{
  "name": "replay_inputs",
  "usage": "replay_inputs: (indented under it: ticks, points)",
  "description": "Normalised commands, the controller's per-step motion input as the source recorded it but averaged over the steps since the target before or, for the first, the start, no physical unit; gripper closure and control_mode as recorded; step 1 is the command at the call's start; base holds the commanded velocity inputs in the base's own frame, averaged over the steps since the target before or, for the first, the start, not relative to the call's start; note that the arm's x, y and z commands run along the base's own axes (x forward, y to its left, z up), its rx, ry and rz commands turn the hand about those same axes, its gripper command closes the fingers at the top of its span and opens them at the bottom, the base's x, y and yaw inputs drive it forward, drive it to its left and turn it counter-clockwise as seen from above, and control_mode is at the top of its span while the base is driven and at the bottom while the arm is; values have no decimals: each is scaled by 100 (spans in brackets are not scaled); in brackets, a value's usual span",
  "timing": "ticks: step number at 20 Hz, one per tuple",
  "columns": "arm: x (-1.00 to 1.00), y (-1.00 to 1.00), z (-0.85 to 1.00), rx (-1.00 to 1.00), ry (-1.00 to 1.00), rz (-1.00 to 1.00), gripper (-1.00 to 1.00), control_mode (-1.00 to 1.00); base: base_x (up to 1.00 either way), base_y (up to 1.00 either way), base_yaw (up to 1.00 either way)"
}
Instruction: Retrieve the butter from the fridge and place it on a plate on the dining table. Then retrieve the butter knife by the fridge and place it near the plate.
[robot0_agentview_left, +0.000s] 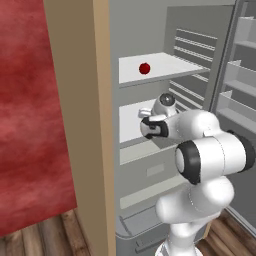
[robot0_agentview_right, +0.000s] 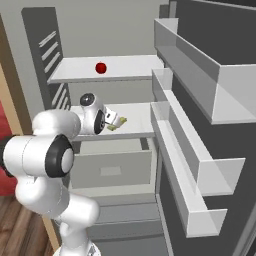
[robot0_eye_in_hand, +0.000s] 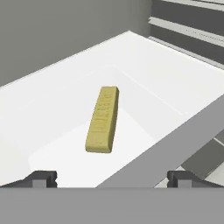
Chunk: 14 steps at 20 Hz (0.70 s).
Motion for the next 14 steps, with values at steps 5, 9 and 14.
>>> replay_inputs:
  ticks: [5,9,14]
  points:
    - [42,0,-25,0,6,0,-100,-100,0,0,0]
    - [48,0,-21,0,8,0,-100,-100,0,0,0]
    - [38,0,-18,0,8,0,-100,-100,0,0,0]
